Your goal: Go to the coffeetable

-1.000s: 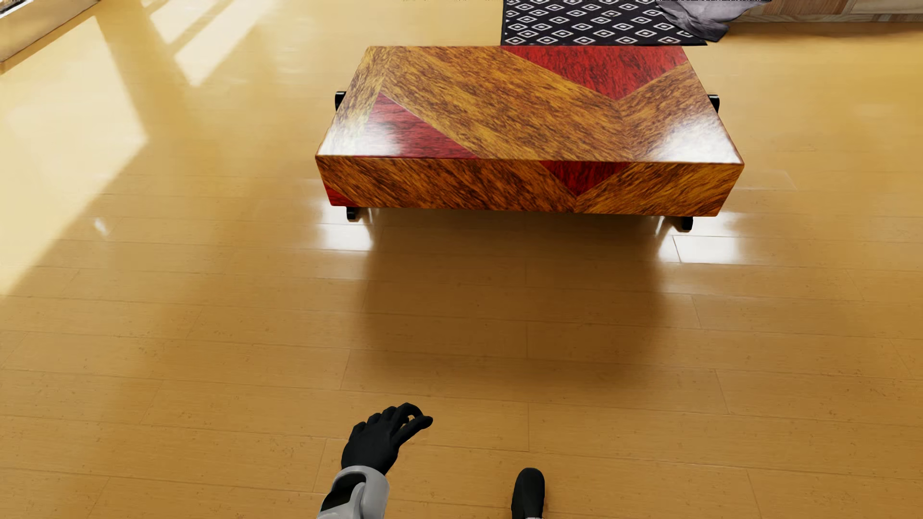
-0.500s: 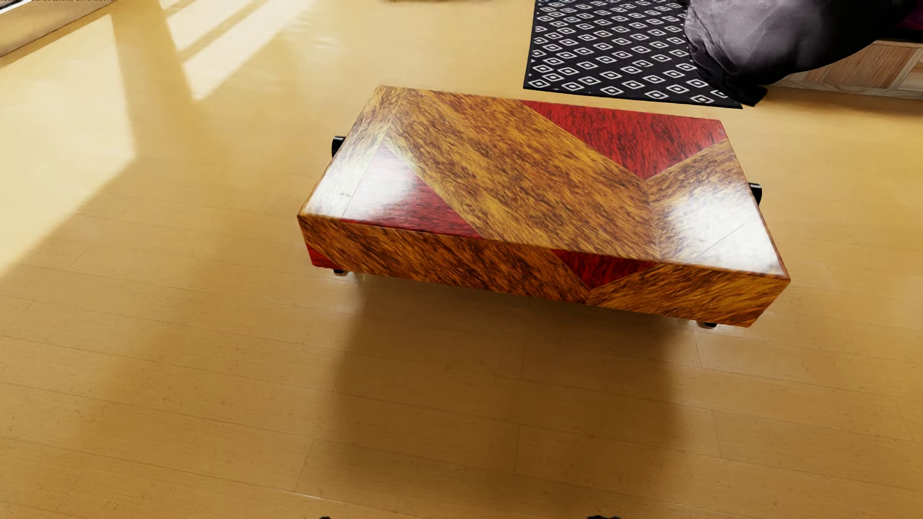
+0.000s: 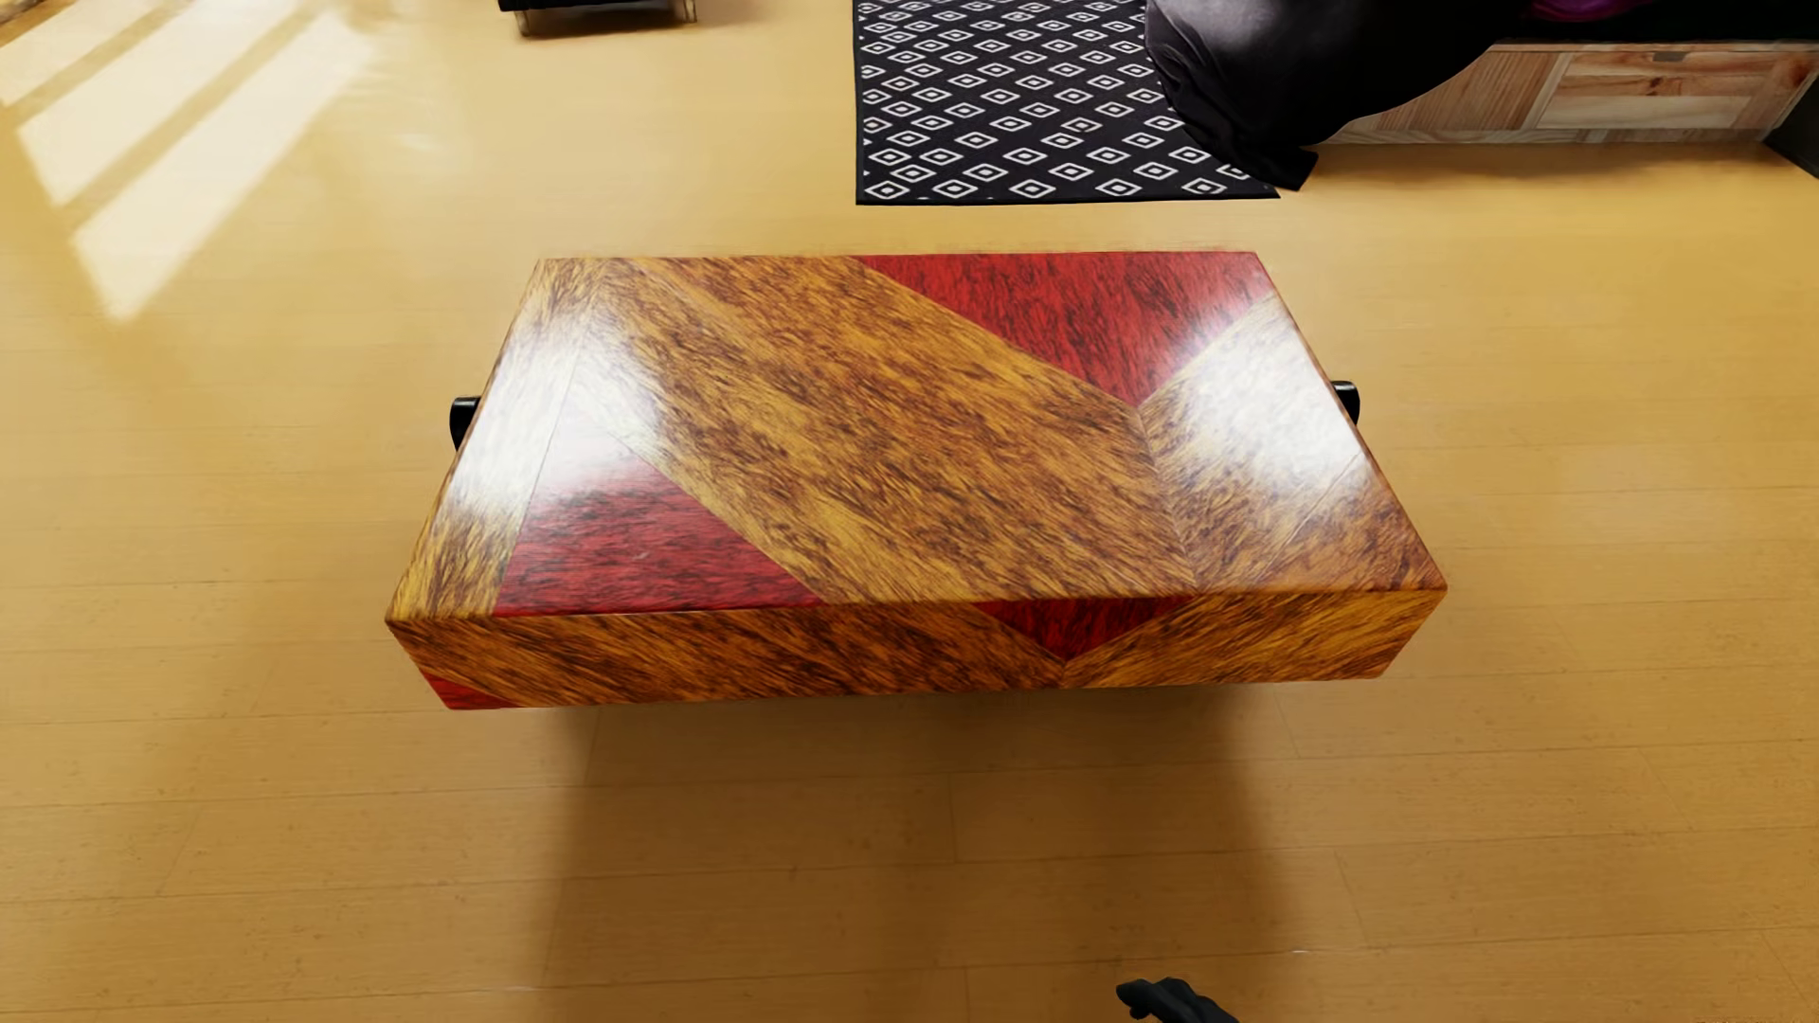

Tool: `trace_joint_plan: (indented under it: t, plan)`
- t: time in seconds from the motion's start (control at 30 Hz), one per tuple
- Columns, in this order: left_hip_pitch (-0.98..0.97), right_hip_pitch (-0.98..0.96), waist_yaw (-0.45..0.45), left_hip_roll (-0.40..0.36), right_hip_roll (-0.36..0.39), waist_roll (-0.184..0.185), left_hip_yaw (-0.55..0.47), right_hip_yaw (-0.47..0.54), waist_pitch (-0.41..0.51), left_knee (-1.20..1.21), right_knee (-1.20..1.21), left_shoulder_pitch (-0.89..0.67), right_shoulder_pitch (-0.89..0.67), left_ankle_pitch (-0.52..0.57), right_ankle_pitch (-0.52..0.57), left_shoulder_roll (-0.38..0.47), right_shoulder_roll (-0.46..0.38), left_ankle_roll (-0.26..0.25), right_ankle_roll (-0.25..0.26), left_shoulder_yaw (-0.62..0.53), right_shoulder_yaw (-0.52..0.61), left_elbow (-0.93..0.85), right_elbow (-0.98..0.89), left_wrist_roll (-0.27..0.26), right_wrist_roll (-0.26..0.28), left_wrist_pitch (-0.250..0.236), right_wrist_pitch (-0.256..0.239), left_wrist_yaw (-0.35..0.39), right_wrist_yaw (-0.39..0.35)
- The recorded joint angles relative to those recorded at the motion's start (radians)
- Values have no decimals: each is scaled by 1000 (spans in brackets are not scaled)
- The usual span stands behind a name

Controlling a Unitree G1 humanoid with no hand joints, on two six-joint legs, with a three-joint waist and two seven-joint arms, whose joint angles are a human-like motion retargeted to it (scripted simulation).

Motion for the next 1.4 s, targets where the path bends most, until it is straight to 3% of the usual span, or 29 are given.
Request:
trace_joint_plan:
  t: [0.07, 0.23, 0.4, 0.5, 0.87, 1.1, 1.17, 1.23, 1.4]
  plan:
    - [23, 10, 3, -11, -17, -9, 20, 18, -2, -4, 10, -40, 28, -19, 12, 5, -14, 11, 29, 3, 35, -29, 15, 8, -13, -14, -2, 15, 20]
    - [65, 41, 12, -40, -50, -29, 46, 53, -15, -10, 10, -105, 50, -60, 43, -35, -37, 26, 67, 81, 72, -109, 98, -71, -39, -16, 55, 94, 74]
    - [88, 31, 10, -65, -71, -43, 50, 67, -23, -16, 61, -141, 43, -95, 60, -30, -37, 33, 67, -3, 52, -89, 53, -50, -16, -31, 35, 75, 37]
    - [92, 21, 10, -82, -84, -50, 48, 64, -26, -12, 94, -146, 32, -111, 67, -35, -30, 41, 67, -34, 53, -17, 6, -30, 0, -9, 21, 70, 19]
    - [82, -70, 21, -145, -131, -77, 30, 48, -32, 23, 284, -57, 7, -154, 110, -38, -64, 63, 98, -7, 59, 78, -6, -10, 9, 29, 15, 65, 33]
    - [69, -155, 22, -162, -167, -96, 50, 26, -30, 38, 425, -58, 6, -169, 114, -37, -79, 57, 131, 32, 40, 62, 21, -14, -5, 32, 22, 73, 44]
    - [63, -181, 18, -164, -184, -102, 56, 7, -26, 43, 467, -65, 17, -172, 77, -33, -78, 52, 150, 33, 31, 63, -2, -9, -1, 12, 18, 76, 37]
    - [60, -193, 13, -165, -203, -107, 57, -12, -24, 45, 475, -82, 26, -173, -9, -34, -76, 47, 135, 31, 28, 57, -19, -5, 1, 1, 13, 78, 36]
    - [67, -185, 1, -158, -271, -112, 38, -123, -23, 12, 230, -131, 28, -157, -152, -37, -59, 37, 8, 25, 35, 41, -21, -2, -2, -12, 23, 82, 36]
